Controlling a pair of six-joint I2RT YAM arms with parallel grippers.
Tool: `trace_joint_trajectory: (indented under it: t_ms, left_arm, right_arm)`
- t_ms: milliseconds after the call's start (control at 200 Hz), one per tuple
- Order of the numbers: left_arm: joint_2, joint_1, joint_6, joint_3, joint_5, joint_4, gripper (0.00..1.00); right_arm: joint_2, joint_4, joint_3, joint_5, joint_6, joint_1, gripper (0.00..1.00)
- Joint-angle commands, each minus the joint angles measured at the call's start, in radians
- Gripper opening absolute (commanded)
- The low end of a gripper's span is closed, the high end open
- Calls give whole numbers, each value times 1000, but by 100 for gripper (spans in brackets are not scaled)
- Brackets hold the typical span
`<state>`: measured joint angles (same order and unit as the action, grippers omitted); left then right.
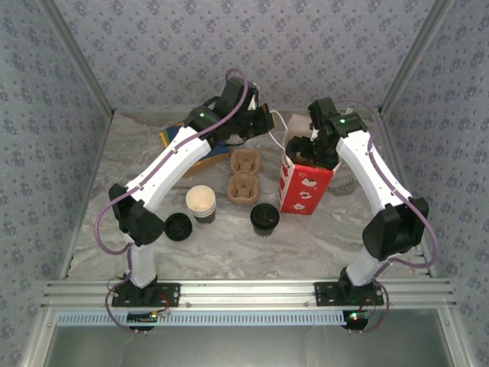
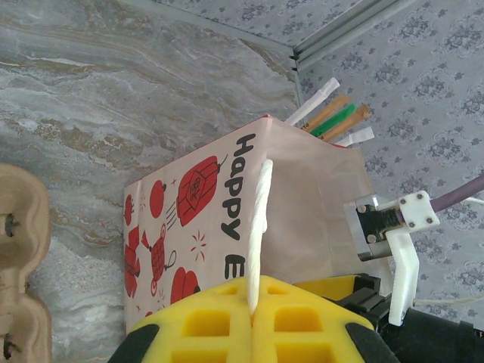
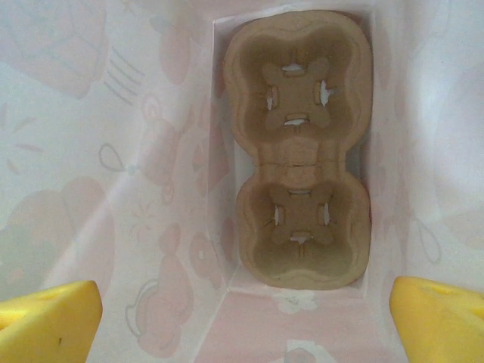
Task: Pack the takeout coffee
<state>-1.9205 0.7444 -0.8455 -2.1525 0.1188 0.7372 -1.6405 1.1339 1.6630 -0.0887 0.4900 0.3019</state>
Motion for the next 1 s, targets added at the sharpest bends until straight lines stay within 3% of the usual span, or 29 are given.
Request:
trace_joint_trajectory:
  t_ms: [0, 660, 994]
  left_arm:
    - [5, -2, 22, -1, -5, 4, 0]
    - [8, -10, 20, 11, 0, 3, 0]
    - [23, -26, 17, 48, -5, -4, 0]
  right_arm:
    - [21, 35, 23, 27, -5, 5, 100]
    - [28, 43, 29, 60, -10, 21, 100]
    - [19, 71, 84, 140, -27, 77, 100]
